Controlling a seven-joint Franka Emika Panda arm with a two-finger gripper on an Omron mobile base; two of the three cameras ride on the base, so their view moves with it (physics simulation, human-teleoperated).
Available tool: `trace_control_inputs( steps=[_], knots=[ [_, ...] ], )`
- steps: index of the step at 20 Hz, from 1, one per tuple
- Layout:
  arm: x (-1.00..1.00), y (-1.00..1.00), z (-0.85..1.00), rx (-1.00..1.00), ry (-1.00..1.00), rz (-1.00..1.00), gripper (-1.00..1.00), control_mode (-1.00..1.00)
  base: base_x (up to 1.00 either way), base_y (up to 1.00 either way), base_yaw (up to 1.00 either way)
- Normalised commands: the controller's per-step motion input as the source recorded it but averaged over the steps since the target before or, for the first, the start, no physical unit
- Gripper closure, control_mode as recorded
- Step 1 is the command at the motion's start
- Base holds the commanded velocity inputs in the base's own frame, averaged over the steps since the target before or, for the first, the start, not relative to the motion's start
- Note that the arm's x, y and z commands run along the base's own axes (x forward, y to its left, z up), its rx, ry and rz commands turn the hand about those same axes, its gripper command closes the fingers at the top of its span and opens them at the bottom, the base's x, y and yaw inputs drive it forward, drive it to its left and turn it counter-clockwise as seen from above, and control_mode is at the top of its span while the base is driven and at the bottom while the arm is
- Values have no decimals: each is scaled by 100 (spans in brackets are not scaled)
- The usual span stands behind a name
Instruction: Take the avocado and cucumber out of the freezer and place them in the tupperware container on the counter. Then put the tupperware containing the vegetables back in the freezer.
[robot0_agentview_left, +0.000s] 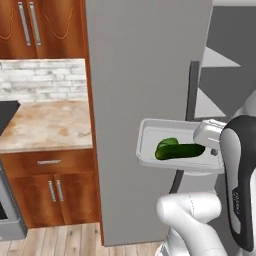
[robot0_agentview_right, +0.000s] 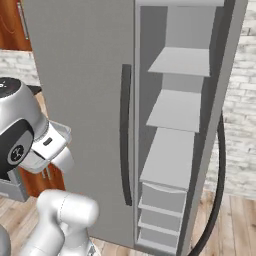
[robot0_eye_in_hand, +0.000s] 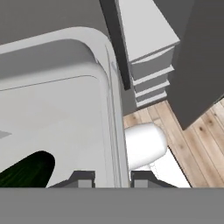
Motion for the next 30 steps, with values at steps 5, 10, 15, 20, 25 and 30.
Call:
trace_control_inputs(
  steps=[5, 10, 15, 20, 25, 30],
  knots=[
    [0, 0, 0, 0, 0, 0, 100, 100, 40, -55, 2],
    [0, 0, 0, 0, 0, 0, 100, 100, 45, -48, 0],
    [0, 0, 0, 0, 0, 0, 100, 100, 47, -36, 0],
    [0, 0, 0, 0, 0, 0, 100, 100, 19, -47, 0],
    [0, 0, 0, 0, 0, 0, 100, 100, 0, -58, 0],
    [0, 0, 0, 0, 0, 0, 100, 100, 0, -39, 0]
  ],
)
